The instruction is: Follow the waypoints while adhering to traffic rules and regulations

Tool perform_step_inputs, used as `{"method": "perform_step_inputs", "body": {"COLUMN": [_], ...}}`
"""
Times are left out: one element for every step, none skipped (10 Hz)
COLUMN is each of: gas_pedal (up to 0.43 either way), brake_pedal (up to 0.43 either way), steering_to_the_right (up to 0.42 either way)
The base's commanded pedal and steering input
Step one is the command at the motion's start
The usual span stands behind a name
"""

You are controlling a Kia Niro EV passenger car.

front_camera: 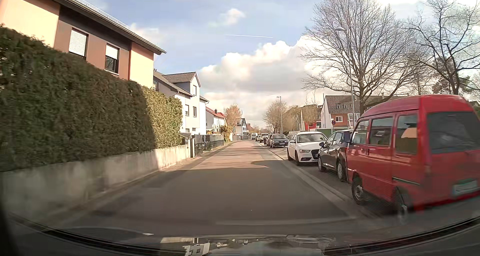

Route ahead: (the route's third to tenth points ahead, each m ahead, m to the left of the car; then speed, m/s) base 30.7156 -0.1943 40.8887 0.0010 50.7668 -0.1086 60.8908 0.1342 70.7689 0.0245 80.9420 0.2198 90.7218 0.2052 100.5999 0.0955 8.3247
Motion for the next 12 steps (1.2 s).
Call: {"method": "perform_step_inputs", "body": {"gas_pedal": [0.15,0.15,0.15,0.15,0.15,0.15,0.15,0.15,0.15,0.15,0.15,0.15], "brake_pedal": [0.0,0.0,0.0,0.0,0.0,0.0,0.0,0.0,0.0,0.0,0.0,0.0], "steering_to_the_right": [0.001,-0.003,-0.006,-0.01,-0.011,-0.011,-0.01,-0.008,-0.004,-0.002,-0.002,-0.002]}}
